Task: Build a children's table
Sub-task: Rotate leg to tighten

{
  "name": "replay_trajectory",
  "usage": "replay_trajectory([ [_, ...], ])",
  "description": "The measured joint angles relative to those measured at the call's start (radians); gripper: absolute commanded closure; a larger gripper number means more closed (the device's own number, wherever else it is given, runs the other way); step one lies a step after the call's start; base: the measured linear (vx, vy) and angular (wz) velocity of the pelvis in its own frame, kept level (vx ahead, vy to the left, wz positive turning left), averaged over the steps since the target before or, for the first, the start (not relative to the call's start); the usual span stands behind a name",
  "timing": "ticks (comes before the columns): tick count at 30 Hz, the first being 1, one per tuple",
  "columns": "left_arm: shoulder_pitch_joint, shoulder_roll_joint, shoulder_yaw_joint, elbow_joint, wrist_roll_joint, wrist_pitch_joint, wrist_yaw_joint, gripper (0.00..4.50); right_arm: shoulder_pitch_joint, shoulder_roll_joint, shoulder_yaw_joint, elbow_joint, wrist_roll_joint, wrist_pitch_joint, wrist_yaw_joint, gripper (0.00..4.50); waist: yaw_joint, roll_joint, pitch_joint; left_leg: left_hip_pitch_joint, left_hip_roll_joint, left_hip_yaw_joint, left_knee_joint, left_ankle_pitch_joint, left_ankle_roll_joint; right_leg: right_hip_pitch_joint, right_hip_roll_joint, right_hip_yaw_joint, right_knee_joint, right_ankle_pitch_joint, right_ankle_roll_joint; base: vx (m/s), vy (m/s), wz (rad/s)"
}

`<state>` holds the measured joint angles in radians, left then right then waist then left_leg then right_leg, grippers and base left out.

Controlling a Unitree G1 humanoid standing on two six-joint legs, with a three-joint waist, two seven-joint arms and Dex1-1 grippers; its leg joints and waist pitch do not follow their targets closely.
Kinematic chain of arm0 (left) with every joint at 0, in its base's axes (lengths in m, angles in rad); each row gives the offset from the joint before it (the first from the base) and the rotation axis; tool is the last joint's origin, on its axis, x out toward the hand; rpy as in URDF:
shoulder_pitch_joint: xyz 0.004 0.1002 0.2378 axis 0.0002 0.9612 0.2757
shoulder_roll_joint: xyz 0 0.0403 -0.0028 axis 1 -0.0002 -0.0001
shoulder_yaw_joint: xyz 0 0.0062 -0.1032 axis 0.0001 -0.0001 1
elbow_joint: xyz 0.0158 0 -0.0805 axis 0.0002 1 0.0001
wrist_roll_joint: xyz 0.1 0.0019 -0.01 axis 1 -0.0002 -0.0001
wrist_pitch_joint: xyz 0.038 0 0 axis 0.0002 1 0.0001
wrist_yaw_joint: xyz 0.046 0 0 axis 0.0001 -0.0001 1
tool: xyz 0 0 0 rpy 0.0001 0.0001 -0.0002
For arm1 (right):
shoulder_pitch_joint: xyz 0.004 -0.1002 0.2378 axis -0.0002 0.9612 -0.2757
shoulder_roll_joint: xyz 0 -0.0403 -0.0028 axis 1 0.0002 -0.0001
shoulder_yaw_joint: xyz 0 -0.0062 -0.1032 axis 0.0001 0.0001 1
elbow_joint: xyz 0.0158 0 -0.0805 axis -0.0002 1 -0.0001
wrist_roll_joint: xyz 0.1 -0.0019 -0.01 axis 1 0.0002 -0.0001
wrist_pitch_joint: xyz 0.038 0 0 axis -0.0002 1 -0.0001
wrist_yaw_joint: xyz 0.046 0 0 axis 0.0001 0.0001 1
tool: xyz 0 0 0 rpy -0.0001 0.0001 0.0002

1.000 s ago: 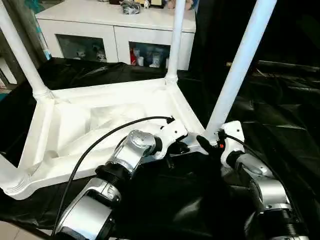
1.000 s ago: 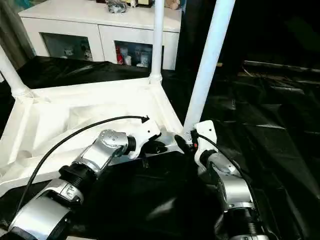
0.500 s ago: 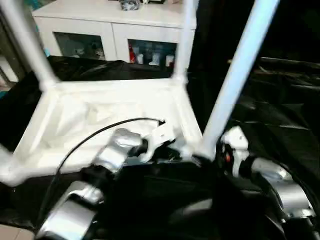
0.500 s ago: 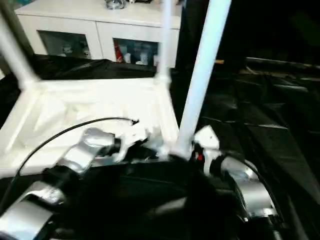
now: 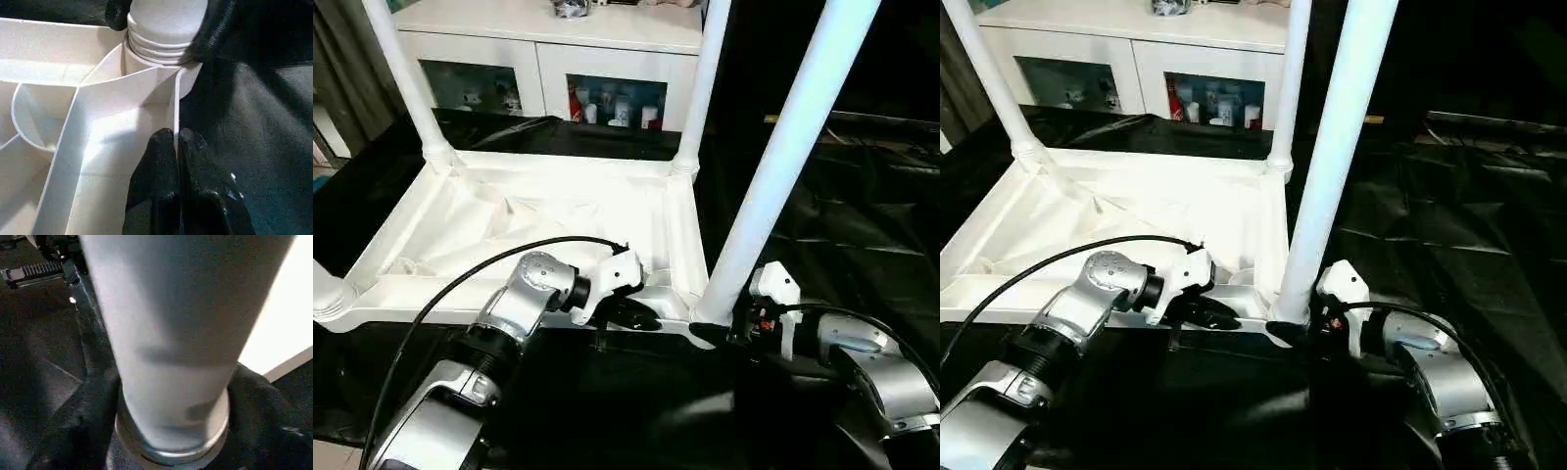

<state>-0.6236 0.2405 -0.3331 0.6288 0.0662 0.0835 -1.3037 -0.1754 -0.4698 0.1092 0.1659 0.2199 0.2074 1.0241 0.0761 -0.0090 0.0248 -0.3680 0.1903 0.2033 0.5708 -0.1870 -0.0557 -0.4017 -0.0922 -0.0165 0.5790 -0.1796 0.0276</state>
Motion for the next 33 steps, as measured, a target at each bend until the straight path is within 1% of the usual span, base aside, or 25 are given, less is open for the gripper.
replay_trajectory([
  [1, 0.0, 0.0, 0.0, -0.001, 0.0, 0.001, 0.0, 4.5, 0.0, 0.001, -0.001, 0.002, 0.002, 0.0, 0.001, 1.66, 0.0, 0.0, 0.0, 0.0, 0.0, 0.0, 0.0, 0.0, 0.0, 0.0, 0.0, 0.0, 0.0, 0.0, 0.0, 0.0, 0.0, 0.0],
  [7, 0.001, 0.001, 0.0, -0.004, -0.002, 0.009, -0.001, 4.5, 0.0, 0.005, -0.002, 0.005, 0.005, 0.0, -0.002, 1.78, -0.001, 0.0, 0.0, 0.0, 0.0, 0.0, 0.0, 0.0, 0.0, 0.0, 0.0, 0.0, 0.0, 0.0, 0.0, 0.0, 0.0, 0.0],
  [10, 0.002, 0.003, 0.004, -0.003, -0.001, 0.014, 0.009, 4.5, 0.001, 0.026, -0.006, 0.015, 0.003, -0.001, -0.033, 1.8, -0.005, -0.001, 0.0, 0.001, 0.0, 0.0, 0.0, 0.0, 0.0, 0.0, 0.0, 0.0, 0.001, 0.0, 0.0, 0.0, 0.0, 0.0],
  [12, -0.004, -0.009, 0.015, 0.015, 0.01, 0.015, 0.064, 4.5, -0.005, 0.069, -0.021, 0.042, -0.006, -0.005, -0.114, 1.81, -0.014, -0.004, 0.0, 0.002, 0.0, 0.0, 0.0, 0.0, 0.0, 0.002, 0.0, 0.0, 0.001, 0.001, -0.001, 0.0, 0.0, 0.0],
  [14, -0.029, -0.048, 0.023, 0.056, 0.033, 0.016, 0.165, 4.5, -0.032, 0.129, -0.047, 0.084, -0.034, -0.006, -0.253, 1.81, -0.023, -0.007, 0.0, 0.002, 0.0, 0.0, 0.002, 0.0, 0.0, 0.002, 0.0, 0.0, -0.001, 0.0, 0.001, 0.0, 0.0, 0.0],
  [15, -0.036, -0.066, 0.023, 0.069, 0.041, 0.019, 0.199, 4.5, -0.035, 0.144, -0.057, 0.091, -0.04, -0.003, -0.295, 1.81, -0.024, -0.008, 0.0, 0.002, -0.001, 0.0, 0.002, 0.0, 0.0, 0.002, -0.001, 0.0, -0.002, -0.001, 0.002, 0.0, 0.0, 0.0],
  [17, -0.07, -0.133, 0.024, 0.127, 0.07, 0.035, 0.325, 4.5, -0.053, 0.23, -0.102, 0.115, -0.065, 0.025, -0.468, 1.81, -0.024, -0.011, -0.002, 0.003, -0.002, -0.001, 0.003, 0.0, 0.0, 0.004, -0.001, 0.001, -0.002, -0.001, 0.003, 0.0, 0.0, 0.0],
  [18, -0.083, -0.152, 0.024, 0.145, 0.076, 0.041, 0.363, 4.5, -0.06, 0.254, -0.113, 0.118, -0.075, 0.034, -0.528, 1.81, -0.024, -0.012, -0.002, 0.003, -0.002, -0.001, 0.004, 0.0, 0.0, 0.004, -0.001, 0.001, -0.002, -0.001, 0.003, 0.0, 0.0, 0.0],
  [21, -0.096, -0.194, 0.022, 0.172, 0.085, 0.062, 0.427, 4.5, -0.064, 0.285, -0.119, 0.117, -0.097, 0.049, -0.622, 1.81, -0.022, -0.012, -0.004, 0.003, -0.003, -0.002, 0.004, 0.0, 0.0, 0.005, -0.001, 0.001, -0.003, -0.002, 0.003, 0.0, 0.0, 0.0],
  [25, -0.104, -0.209, 0.023, 0.191, 0.089, 0.065, 0.445, 4.5, -0.067, 0.309, -0.119, 0.113, -0.116, 0.053, -0.669, 1.81, -0.022, -0.009, -0.007, 0.003, -0.003, -0.003, 0.004, 0.0, 0.0, 0.005, -0.001, 0.001, -0.003, -0.001, 0.003, 0.0, 0.0, 0.0],
  [26, -0.105, -0.209, 0.023, 0.194, 0.089, 0.061, 0.444, 4.5, -0.065, 0.309, -0.119, 0.111, -0.116, 0.052, -0.668, 1.46, -0.022, -0.007, -0.008, 0.003, -0.003, -0.003, 0.004, 0.0, 0.0, 0.005, -0.001, 0.001, -0.003, -0.001, 0.004, 0.0, 0.0, 0.0],
  [28, -0.106, -0.209, 0.024, 0.201, 0.089, 0.054, 0.437, 4.5, -0.06, 0.31, -0.12, 0.106, -0.112, 0.051, -0.668, 1.12, -0.021, -0.007, -0.009, 0.003, -0.003, -0.003, 0.004, 0.0, 0.0, 0.005, -0.001, 0.001, -0.003, -0.001, 0.004, 0.0, 0.0, 0.0],
  [30, -0.108, -0.209, 0.023, 0.203, 0.089, 0.048, 0.433, 4.5, -0.059, 0.311, -0.121, 0.103, -0.109, 0.056, -0.665, 1.09, -0.021, -0.007, -0.008, 0.002, -0.003, -0.003, 0.003, 0.0, 0.0, 0.005, -0.001, 0.001, -0.003, -0.001, 0.004, 0.0, 0.0, 0.0],
  [31, -0.108, -0.208, 0.023, 0.203, 0.089, 0.047, 0.431, 4.5, -0.059, 0.311, -0.121, 0.1, -0.108, 0.057, -0.659, 0.83, -0.021, -0.007, -0.008, 0.002, -0.003, -0.003, 0.003, 0.0, 0.0, 0.005, -0.001, 0.001, -0.003, -0.001, 0.004, 0.0, 0.0, 0.0],
  [32, -0.108, -0.207, 0.023, 0.203, 0.089, 0.045, 0.426, 4.5, -0.059, 0.309, -0.121, 0.098, -0.108, 0.06, -0.654, 0.71, -0.021, -0.007, -0.008, 0.002, -0.003, -0.003, 0.003, 0.0, 0.0, 0.005, -0.001, 0.001, -0.003, -0.001, 0.004, 0.0, 0.0, 0.0],
  [33, -0.108, -0.205, 0.023, 0.202, 0.089, 0.044, 0.42, 4.5, -0.059, 0.304, -0.121, 0.093, -0.107, 0.065, -0.644, 0.71, -0.021, -0.007, -0.008, 0.002, -0.003, -0.003, 0.003, 0.0, 0.0, 0.005, -0.001, 0.001, -0.003, -0.001, 0.004, 0.0, 0.0, 0.0],
])
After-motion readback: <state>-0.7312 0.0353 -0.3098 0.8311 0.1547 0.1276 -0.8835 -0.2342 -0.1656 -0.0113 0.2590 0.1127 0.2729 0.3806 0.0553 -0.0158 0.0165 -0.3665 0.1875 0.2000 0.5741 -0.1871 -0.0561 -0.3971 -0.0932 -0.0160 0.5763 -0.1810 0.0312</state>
